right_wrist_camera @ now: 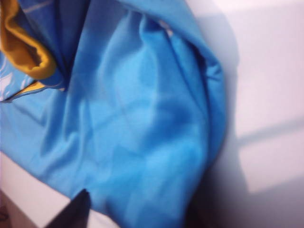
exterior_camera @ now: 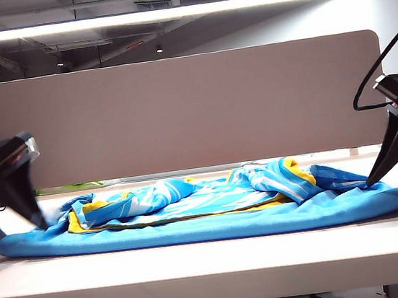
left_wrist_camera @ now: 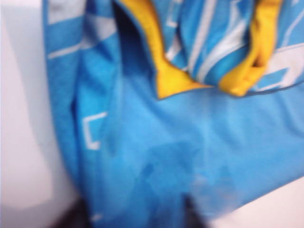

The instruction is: Fold the bottom side of the soccer jersey horizontally towards the center, about one-third of the way, then fold the sleeve back towards the center, creating a straight line along the edge of the the soccer jersey, and finally fold the bottom of the soccer jersey up towards the top, creating a neat rectangle.

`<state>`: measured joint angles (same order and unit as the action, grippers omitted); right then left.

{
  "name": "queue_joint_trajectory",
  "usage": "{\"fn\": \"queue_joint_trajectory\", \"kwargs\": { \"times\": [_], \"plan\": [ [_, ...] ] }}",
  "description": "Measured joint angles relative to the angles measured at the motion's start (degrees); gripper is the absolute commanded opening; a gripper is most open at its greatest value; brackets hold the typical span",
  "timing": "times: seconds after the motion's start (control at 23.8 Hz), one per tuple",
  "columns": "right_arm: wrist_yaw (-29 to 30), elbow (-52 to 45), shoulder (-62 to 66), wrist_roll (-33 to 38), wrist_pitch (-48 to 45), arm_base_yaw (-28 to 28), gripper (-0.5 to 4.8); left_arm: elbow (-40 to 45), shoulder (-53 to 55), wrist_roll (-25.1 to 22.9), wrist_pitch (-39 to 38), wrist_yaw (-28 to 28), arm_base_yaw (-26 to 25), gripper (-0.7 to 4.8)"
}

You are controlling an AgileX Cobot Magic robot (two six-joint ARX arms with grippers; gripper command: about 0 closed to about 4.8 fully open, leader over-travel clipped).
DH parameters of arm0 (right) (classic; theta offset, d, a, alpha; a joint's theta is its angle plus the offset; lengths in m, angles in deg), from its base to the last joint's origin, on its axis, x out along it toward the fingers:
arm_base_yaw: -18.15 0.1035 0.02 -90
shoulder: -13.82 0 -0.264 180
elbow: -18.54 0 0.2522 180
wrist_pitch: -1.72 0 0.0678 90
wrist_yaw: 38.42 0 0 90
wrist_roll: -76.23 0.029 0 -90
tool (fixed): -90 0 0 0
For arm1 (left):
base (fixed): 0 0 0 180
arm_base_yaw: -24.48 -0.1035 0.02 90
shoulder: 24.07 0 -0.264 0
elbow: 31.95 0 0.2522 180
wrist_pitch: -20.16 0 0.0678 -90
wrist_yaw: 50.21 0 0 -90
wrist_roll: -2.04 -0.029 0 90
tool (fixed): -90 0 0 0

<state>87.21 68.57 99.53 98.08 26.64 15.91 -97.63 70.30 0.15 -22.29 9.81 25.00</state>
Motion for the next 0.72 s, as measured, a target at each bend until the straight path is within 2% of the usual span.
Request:
{"fn": "queue_joint_trajectory", "kwargs": {
  "times": [0.08, 0.17, 0.38, 0.55, 0.72],
  "plan": [
    [-1.7, 0.0, 0.1, 0.0, 0.2, 0.0, 0.28, 0.3, 0.3, -0.6, -0.3, 0.0, 0.0, 0.42],
    [-3.2, -0.2, 0.5, -0.3, 0.2, -0.1, -0.05, 1.0, 0.4, -0.9, 0.0, -0.7, 0.0, 0.05],
    [-4.4, -0.4, 0.0, -0.6, -1.1, 0.0, -0.05, 2.3, 0.6, -0.8, 3.5, -3.7, 0.1, -0.05],
    [-4.6, -0.7, -4.8, -2.6, 4.0, 0.0, -0.05, 3.3, -2.9, -1.6, -1.3, -3.2, 0.1, -0.06],
    [-4.5, -0.7, -13.9, -4.6, 10.5, 0.0, -0.05, 4.7, -13.2, -2.2, -8.2, -1.7, 0.1, -0.06]
  ]
}}
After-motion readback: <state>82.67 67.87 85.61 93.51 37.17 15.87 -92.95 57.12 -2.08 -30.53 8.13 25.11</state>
